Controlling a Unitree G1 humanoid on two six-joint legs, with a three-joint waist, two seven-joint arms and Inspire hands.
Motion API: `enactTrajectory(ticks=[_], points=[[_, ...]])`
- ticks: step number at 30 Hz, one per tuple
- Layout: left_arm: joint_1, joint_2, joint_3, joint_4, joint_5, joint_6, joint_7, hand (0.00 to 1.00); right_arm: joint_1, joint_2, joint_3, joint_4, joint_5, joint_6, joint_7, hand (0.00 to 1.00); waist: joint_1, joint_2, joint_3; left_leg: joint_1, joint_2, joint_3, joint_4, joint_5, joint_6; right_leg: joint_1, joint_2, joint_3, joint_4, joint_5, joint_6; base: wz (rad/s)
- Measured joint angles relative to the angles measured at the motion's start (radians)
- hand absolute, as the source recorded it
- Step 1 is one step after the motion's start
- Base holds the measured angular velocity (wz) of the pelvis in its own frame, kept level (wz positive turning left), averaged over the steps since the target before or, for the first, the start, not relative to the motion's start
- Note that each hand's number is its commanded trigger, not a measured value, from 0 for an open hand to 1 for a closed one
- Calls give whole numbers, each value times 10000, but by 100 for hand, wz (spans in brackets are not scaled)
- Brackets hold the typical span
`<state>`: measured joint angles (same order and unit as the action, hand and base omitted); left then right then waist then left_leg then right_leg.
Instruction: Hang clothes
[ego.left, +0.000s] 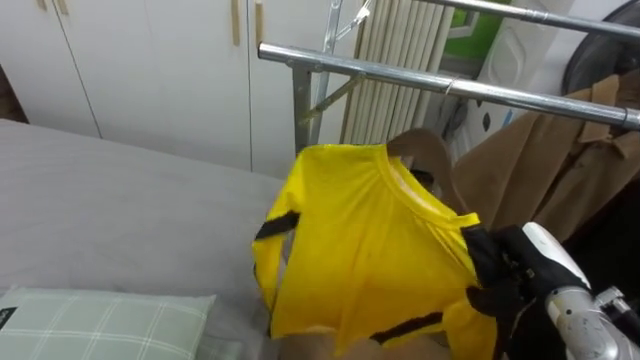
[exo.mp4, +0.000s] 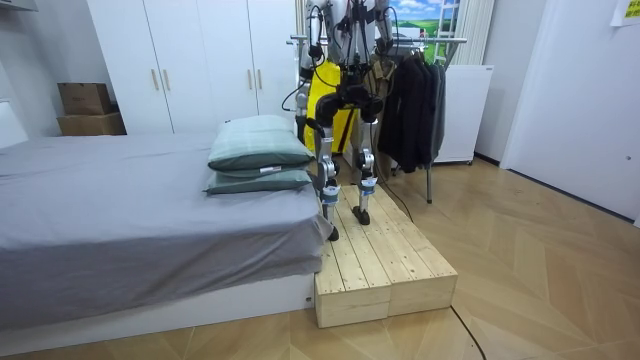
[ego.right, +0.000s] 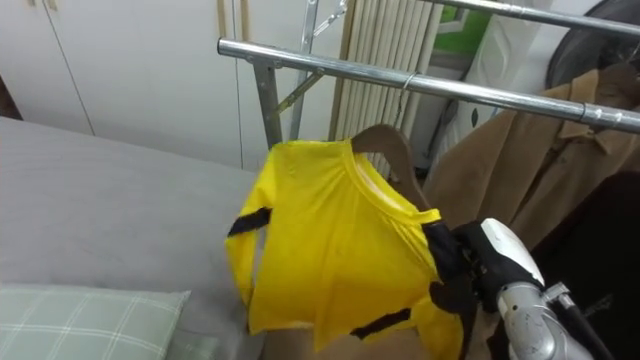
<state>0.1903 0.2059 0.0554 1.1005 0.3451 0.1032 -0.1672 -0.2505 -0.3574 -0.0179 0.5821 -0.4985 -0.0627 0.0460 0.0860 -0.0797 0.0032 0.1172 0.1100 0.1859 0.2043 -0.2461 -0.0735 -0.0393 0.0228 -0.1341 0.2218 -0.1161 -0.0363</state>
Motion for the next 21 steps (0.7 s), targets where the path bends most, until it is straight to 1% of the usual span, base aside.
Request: enactTrajectory(ticks=[1,3,21], points=[[7,-1,0,1,1,1,0,0,13,12,-3,0,-12,8,36,0,-3,5,-19,8,0,-7,1,0,0,8,-1,-7,0,0,0,0],[14,-3,0,2,1,1,0,0,14,24,-22,0,-10,15,157,0,-1,11,-27,24,0,-12,2,0,0,14,-1,-9,1,0,0,0],[32,-2,1,4,2,3,-2,0,13,71,-44,-79,-15,28,576,0,-1,1,-18,131,-1,-11,-13,0,0,48,2,10,-2,0,0,0]])
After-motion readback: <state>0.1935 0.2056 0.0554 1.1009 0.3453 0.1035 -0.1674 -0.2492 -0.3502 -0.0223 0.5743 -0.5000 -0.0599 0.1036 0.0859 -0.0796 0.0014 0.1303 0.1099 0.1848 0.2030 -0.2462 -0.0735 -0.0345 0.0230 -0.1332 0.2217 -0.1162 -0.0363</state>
